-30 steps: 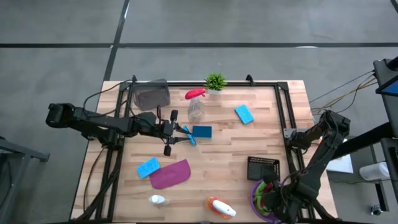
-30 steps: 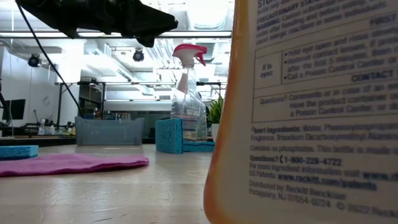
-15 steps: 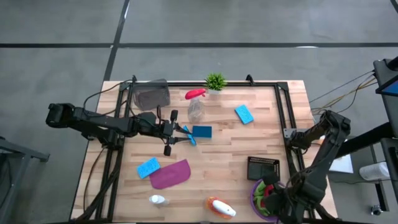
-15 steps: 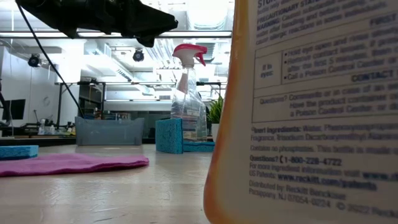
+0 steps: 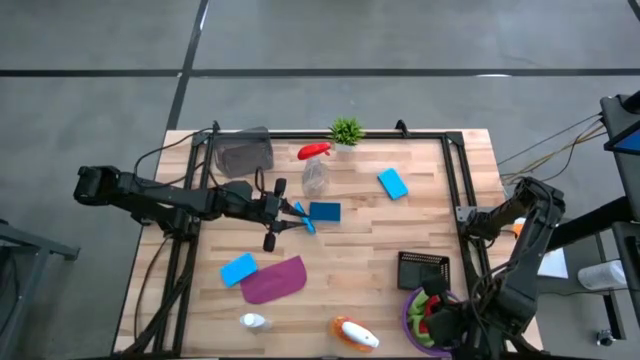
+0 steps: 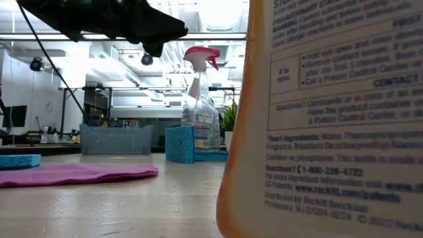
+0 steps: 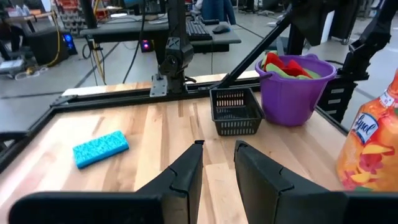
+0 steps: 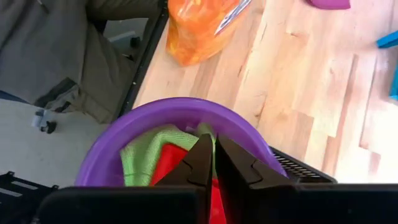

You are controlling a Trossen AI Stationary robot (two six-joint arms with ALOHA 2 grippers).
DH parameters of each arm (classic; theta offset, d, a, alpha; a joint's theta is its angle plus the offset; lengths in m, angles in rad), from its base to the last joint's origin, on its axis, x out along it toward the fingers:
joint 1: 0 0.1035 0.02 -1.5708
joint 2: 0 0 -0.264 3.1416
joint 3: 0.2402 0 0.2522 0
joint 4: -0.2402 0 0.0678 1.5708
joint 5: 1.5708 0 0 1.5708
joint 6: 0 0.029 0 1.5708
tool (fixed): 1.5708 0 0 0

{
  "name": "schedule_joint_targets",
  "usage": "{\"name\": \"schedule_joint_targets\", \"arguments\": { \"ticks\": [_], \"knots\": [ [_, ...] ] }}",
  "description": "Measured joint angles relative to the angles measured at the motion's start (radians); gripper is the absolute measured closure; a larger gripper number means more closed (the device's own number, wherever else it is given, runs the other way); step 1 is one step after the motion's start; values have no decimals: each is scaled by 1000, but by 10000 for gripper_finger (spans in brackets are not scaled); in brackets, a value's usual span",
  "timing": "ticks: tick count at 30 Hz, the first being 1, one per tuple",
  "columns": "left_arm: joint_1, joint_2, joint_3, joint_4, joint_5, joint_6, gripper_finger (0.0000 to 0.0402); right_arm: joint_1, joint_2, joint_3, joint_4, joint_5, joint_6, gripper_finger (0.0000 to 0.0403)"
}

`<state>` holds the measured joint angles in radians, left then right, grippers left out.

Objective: Pick & Place Kitchen Items
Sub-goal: Put the violet towel into the purple bucket

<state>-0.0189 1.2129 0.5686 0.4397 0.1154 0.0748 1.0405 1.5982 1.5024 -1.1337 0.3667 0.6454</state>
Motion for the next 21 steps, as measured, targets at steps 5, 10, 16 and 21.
{"name": "schedule_joint_targets", "arguments": {
  "ticks": [5, 10, 16, 21],
  "knots": [
    [0, 0, 0, 0, -1, -6, 306, -2, 0, -1, -10, 35, -21, 351],
    [0, 0, 0, -7, -19, -6, 306, -7, 0, -1, -20, 64, -30, 257],
    [0, 0, 0, -52, -35, -46, 306, 5, -1, -1, -18, 213, -104, 136],
    [-1, 1, 46, -251, -89, -115, 304, 47, -34, -3, -8, 415, -136, 76]
  ]
}}
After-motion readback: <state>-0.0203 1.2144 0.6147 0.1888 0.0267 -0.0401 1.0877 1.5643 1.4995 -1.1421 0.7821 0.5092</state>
